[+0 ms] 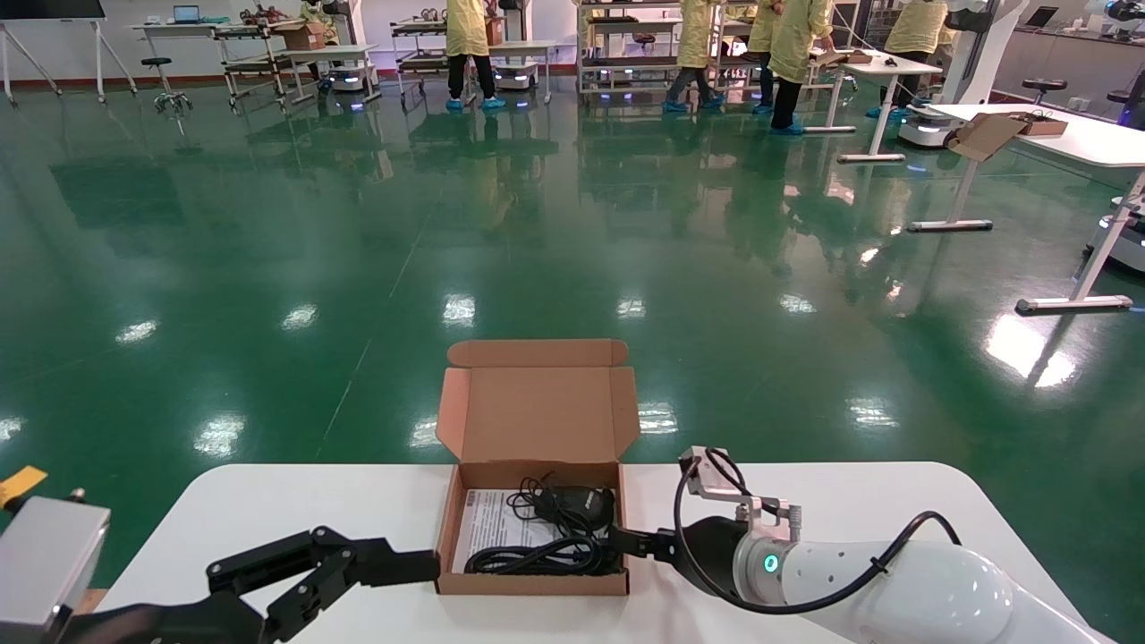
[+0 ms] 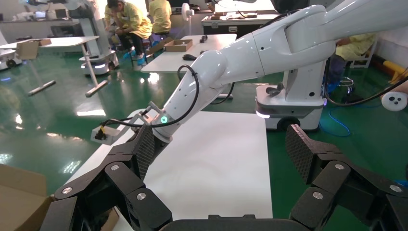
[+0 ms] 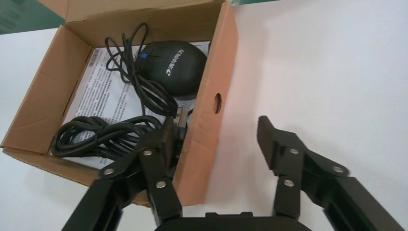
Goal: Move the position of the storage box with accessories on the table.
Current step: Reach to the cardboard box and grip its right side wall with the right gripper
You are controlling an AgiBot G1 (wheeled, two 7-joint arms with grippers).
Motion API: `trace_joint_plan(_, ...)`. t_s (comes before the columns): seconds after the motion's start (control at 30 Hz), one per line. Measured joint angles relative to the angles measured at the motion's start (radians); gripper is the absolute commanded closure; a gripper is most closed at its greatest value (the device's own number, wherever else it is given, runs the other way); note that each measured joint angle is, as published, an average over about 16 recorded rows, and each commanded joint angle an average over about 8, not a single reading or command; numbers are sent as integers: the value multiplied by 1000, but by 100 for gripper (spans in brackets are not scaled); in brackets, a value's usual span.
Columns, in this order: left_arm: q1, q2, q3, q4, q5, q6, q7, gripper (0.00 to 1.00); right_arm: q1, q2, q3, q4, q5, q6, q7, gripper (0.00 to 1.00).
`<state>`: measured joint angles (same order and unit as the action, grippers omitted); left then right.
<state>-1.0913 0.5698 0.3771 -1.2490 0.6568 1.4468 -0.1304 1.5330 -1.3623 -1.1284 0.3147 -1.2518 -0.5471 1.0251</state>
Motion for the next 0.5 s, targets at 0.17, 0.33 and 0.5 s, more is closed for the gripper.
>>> trace_joint_plan(0.17,0,0,0,0,0,0,0,0,1,0,-12,-2,20,-2,-10,100)
trace_joint_plan(0.33,0,0,0,0,0,0,0,0,3,0,-25,-6,37,-2,-16,100)
trace_joint_plan(0.5,0,0,0,0,0,0,0,0,5,0,-39,-11,52,-1,-19,100)
